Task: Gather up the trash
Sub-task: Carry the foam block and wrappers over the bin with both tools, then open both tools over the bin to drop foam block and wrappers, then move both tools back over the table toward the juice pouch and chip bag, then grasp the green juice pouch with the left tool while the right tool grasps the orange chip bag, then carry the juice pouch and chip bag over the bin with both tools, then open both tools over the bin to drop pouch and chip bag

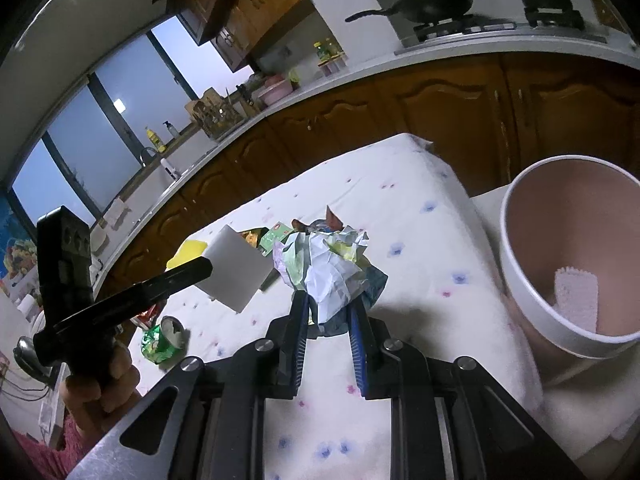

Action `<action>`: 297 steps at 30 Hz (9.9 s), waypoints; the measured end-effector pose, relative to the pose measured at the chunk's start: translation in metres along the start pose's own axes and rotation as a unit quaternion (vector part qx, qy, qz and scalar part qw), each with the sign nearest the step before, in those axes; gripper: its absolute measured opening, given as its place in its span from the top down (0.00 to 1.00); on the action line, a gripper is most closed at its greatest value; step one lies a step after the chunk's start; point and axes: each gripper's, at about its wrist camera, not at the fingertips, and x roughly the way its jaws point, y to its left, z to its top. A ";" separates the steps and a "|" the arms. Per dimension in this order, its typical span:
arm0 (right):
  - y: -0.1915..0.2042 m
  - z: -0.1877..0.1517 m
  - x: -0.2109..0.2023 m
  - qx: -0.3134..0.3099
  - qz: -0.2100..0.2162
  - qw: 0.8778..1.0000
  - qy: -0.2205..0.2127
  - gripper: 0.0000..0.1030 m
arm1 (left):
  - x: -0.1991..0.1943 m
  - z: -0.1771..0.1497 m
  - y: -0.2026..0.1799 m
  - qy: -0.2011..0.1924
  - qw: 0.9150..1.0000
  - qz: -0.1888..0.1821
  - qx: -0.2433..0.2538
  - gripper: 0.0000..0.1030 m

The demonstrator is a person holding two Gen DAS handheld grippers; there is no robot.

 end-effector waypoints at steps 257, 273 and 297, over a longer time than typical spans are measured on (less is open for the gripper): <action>-0.118 0.016 -0.105 0.043 -0.145 0.985 -0.076 0.84 | 0.076 0.036 -0.173 0.027 0.991 -0.093 0.095 0.96; -0.156 0.031 -0.094 0.062 -0.164 0.982 -0.066 0.84 | 0.147 0.042 -0.214 0.067 0.987 -0.095 0.112 0.95; -0.162 0.024 -0.096 0.092 -0.162 0.979 -0.079 0.44 | 0.126 0.029 -0.179 0.061 0.992 -0.082 0.081 0.57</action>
